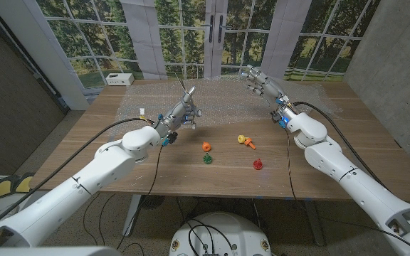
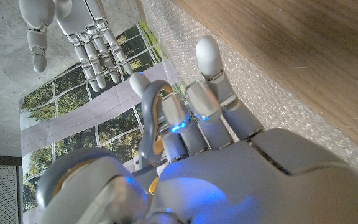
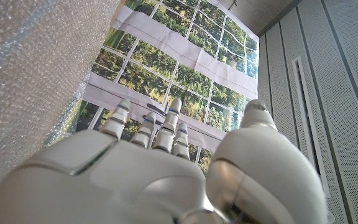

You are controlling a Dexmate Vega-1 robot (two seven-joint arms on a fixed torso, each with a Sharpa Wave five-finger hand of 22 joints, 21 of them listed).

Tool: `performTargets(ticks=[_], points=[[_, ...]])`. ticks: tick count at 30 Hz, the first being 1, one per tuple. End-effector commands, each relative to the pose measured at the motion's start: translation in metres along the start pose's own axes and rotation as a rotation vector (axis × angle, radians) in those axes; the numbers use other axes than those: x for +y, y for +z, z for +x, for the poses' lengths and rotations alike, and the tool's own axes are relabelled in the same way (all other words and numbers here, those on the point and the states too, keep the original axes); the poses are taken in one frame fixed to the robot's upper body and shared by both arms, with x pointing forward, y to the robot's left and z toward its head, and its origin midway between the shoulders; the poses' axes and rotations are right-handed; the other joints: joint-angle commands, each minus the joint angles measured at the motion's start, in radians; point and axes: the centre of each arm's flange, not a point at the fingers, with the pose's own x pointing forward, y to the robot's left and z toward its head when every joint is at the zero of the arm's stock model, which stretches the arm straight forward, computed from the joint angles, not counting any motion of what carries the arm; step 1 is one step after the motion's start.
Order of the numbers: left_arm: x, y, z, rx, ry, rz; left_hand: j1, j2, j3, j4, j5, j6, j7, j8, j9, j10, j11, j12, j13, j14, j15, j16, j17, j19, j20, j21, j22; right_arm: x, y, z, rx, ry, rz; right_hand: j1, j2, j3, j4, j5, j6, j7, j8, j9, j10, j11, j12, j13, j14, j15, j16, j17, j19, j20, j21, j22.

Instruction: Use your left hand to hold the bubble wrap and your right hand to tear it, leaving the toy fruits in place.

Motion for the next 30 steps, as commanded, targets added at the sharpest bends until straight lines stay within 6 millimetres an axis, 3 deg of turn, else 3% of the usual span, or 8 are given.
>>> performTargets(ticks=[1,30], points=[[0.002,0.0,-0.012,-0.003,0.005,-0.004,-0.007,0.002,-0.002,-0.005,0.008,0.003,0.003,0.426,0.27,0.002,0.002,0.004,0.002,0.003,0.003,0.004,0.002,0.009,0.002,0.005,0.002,-0.005,0.006,-0.007,0.002,-0.048,-0.077,0.007,0.011,0.004,-0.012,-0.001,0.006,-0.004,0.008,0.001,0.01,-0.016,-0.004,0.004,-0.008,-0.008,-0.001,-0.001,-0.011,0.006,0.0,0.003],[0.012,-0.003,-0.04,0.022,0.002,-0.004,-0.015,0.007,0.0,-0.022,0.017,0.004,-0.001,0.432,0.256,0.006,0.002,0.004,0.002,0.008,0.003,0.004,0.001,0.012,0.002,0.007,-0.004,0.002,0.016,0.0,0.015,-0.024,-0.326,0.088,0.046,0.043,-0.058,-0.001,0.032,-0.026,0.018,0.001,0.042,-0.056,-0.014,0.007,0.005,-0.027,0.003,-0.009,0.001,0.001,0.006,0.002]])
